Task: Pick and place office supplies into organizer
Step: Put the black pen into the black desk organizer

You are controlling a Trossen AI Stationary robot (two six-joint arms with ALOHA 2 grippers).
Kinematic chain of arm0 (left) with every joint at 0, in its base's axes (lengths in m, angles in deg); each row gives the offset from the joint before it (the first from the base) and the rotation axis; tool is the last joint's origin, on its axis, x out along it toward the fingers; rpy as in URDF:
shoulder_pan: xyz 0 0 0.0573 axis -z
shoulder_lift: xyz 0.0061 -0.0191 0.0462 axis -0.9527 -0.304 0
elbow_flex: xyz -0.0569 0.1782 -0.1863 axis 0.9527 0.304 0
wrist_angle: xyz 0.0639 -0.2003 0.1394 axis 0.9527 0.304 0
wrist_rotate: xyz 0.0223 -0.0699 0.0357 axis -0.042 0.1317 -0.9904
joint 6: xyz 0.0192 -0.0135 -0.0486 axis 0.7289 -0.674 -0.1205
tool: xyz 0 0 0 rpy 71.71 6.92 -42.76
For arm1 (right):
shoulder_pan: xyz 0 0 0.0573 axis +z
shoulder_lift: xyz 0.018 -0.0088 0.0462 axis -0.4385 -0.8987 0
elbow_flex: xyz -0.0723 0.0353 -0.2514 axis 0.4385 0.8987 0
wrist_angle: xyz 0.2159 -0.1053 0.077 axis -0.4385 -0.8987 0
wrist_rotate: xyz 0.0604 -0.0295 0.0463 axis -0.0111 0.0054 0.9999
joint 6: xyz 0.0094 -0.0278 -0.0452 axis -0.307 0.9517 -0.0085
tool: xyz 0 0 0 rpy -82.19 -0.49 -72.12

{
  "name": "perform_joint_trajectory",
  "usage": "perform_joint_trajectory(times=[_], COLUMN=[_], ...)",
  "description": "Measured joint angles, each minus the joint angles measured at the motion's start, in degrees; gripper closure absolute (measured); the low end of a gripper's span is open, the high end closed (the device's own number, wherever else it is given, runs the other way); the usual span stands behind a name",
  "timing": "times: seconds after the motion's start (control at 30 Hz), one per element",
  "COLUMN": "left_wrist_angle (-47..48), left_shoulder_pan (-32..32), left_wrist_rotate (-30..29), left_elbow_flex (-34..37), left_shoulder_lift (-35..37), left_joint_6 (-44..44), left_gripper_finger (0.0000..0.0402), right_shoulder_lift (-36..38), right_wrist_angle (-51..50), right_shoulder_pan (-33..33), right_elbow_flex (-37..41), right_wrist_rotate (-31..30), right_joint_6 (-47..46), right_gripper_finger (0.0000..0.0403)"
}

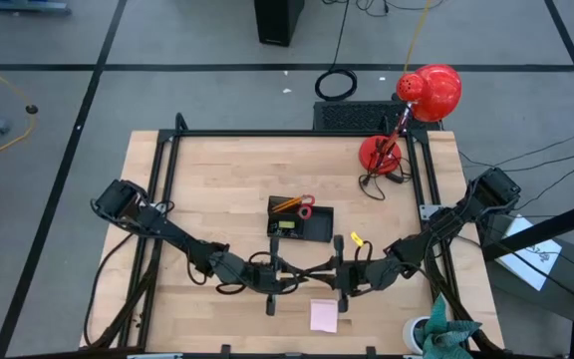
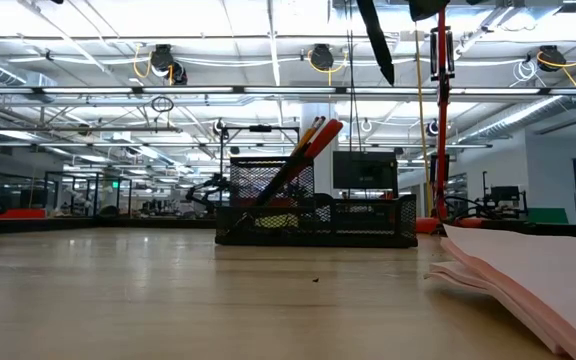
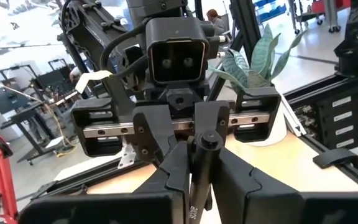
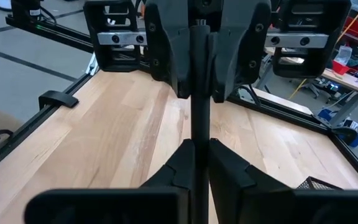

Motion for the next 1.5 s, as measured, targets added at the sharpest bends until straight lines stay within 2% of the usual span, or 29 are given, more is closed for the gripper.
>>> perform_joint_trajectory(times=[0.17,0.3,0.57,0.73,0.83,0.97,1.07,1.17,1.37,1.5], left_wrist_angle=[0.7,0.7,1.2,8.0,16.0,26.7,32.5,36.0,40.2,42.9], left_shoulder_pan=[-0.1,-0.5,-0.2,0.0,-0.2,-2.9,-6.8,-11.5,-18.7,-20.7], left_wrist_rotate=[-0.8,-0.8,-3.6,-8.2,-13.8,-17.7,-16.9,-13.3,-5.4,-4.6], left_elbow_flex=[0.1,0.1,0.1,0.1,0.1,0.1,0.1,0.1,0.0,0.1], left_shoulder_lift=[0.0,0.0,1.2,6.3,10.4,16.9,20.1,21.7,20.0,17.5], left_joint_6=[0.7,0.9,2.8,3.5,3.5,0.7,-4.4,-9.3,-16.9,-19.0], left_gripper_finger=[0.0377,0.0378,0.0368,0.0377,0.0369,0.0366,0.0376,0.0377,0.0366,0.0368], right_shoulder_lift=[0.0,0.1,0.1,0.0,0.0,0.0,0.0,0.0,0.0,0.0], right_wrist_angle=[-0.9,-2.1,-4.4,-5.1,-4.8,-4.8,-4.1,-3.0,-2.3,-2.7], right_shoulder_pan=[0.0,0.0,-0.9,-2.6,-3.0,-3.0,-3.0,-3.0,-3.0,-3.0], right_elbow_flex=[0.0,0.0,4.3,8.4,10.1,11.7,12.1,12.1,12.1,12.1], right_wrist_rotate=[-0.1,-0.1,-0.5,-0.3,-0.2,-0.1,-0.1,-0.1,-0.1,-0.1], right_joint_6=[0.0,-1.5,-12.7,-21.3,-25.3,-28.7,-28.8,-28.3,-28.2,-28.1], right_gripper_finger=[0.0341,0.0312,0.0261,0.0249,0.0249,0.0257,0.0261,0.0263,0.0264,0.0264])
